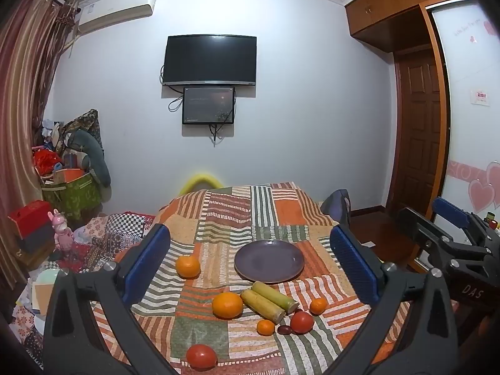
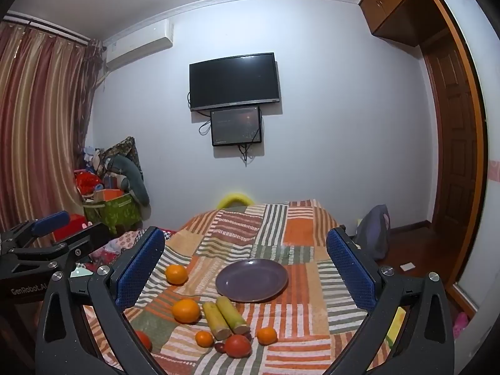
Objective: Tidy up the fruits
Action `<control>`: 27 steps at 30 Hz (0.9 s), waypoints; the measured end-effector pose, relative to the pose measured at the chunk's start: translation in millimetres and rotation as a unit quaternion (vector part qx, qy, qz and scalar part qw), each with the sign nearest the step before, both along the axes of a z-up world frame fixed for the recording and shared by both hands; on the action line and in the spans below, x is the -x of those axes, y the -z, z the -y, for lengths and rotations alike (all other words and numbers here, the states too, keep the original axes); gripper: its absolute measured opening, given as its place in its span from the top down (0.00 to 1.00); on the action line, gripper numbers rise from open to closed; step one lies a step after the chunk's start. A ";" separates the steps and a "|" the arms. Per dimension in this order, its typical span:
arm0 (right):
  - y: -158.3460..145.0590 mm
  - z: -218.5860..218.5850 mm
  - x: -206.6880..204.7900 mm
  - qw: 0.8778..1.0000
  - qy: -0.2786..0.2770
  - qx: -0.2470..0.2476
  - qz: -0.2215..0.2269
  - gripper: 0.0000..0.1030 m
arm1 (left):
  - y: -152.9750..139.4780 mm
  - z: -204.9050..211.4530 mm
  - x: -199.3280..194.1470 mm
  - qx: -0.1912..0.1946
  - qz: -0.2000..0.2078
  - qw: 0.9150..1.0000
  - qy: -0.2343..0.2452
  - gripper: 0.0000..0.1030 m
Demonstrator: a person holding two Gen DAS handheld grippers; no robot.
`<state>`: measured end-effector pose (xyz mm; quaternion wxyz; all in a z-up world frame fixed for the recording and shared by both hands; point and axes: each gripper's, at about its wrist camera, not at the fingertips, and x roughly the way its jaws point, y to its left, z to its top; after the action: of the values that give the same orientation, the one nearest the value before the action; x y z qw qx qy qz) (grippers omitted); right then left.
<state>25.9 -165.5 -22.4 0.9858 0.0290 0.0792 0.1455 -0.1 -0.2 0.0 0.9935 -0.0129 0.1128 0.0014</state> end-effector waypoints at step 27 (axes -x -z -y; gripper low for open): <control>-1.6 1.5 2.0 1.000 -0.004 -0.002 0.002 0.00 | -6.0 -0.4 1.7 0.002 0.004 1.000 0.002 0.00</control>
<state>23.9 -167.0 -20.8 0.9852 0.0307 0.0769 0.1498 -1.9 0.2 6.0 0.9939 -0.0144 0.1089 -0.0004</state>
